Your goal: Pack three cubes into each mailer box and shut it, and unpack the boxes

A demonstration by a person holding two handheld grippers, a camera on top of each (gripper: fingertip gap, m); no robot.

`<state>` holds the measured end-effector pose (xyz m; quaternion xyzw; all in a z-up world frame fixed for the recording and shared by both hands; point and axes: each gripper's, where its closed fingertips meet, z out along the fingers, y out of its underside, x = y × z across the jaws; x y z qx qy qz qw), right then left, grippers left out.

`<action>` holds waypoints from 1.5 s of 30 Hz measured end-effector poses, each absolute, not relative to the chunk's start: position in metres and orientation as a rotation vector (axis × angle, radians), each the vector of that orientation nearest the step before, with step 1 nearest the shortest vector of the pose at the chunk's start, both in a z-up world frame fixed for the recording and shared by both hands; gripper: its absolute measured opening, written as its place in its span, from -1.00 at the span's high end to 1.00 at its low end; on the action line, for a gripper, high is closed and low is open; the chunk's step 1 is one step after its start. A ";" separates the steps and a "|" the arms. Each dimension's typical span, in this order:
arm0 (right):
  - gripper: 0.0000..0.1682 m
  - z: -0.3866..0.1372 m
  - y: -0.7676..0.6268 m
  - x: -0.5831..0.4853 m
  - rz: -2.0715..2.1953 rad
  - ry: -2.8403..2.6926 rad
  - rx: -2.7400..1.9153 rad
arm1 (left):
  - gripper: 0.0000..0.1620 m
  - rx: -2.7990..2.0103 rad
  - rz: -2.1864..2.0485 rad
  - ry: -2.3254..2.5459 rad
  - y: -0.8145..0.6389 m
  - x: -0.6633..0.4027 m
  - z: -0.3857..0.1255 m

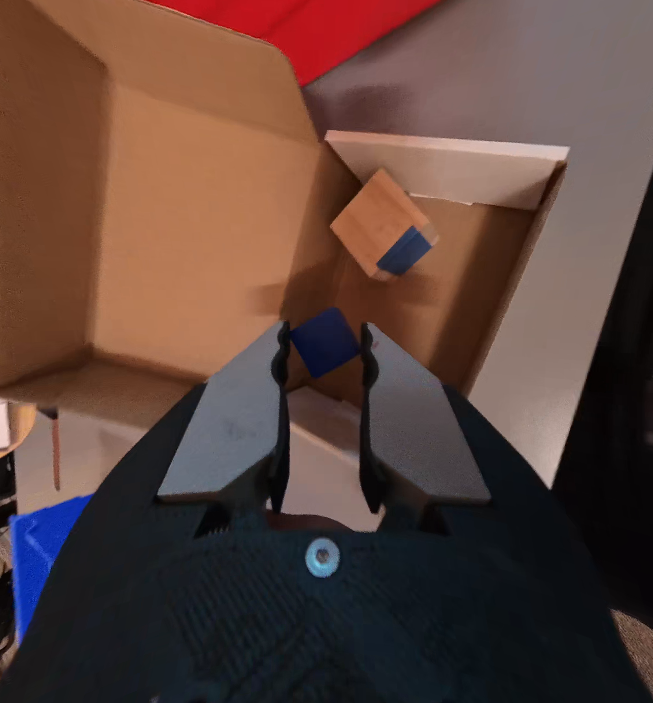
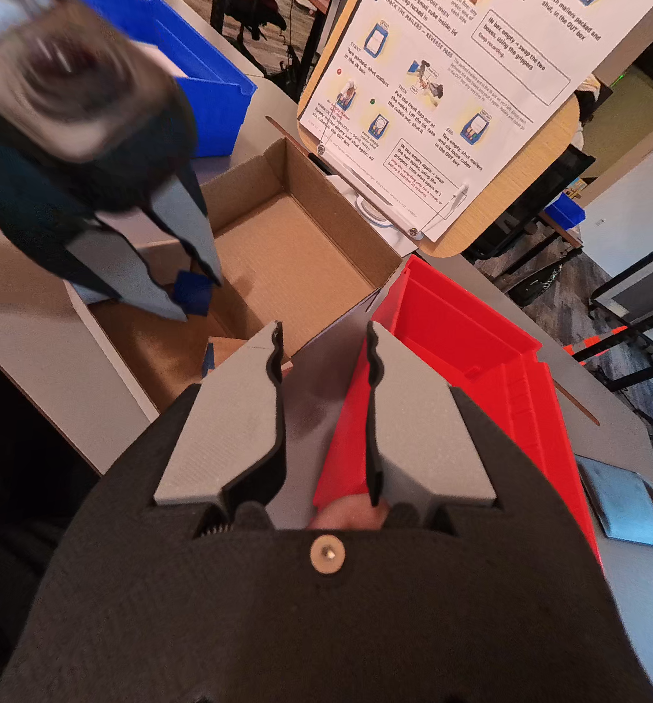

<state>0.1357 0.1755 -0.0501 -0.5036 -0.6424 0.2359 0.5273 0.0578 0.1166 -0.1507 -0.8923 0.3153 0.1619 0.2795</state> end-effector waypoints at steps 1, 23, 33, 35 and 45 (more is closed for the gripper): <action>0.51 -0.050 0.176 0.136 0.565 -1.536 -1.203 | 0.58 -2.413 0.433 0.861 0.120 0.060 -0.160; 0.51 -0.055 0.176 0.132 0.557 -1.546 -1.211 | 0.48 -2.421 0.560 0.232 0.007 -0.091 -0.053; 0.51 -0.062 0.171 0.127 0.550 -1.567 -1.212 | 0.46 -2.818 0.586 -0.168 -0.097 -0.204 -0.141; 0.51 -0.062 0.170 0.127 0.550 -1.569 -1.210 | 0.46 -2.839 0.555 -0.210 -0.100 -0.210 -0.155; 0.51 -0.058 0.179 0.131 0.554 -1.545 -1.219 | 0.74 -2.928 0.365 -0.306 -0.110 -0.218 -0.191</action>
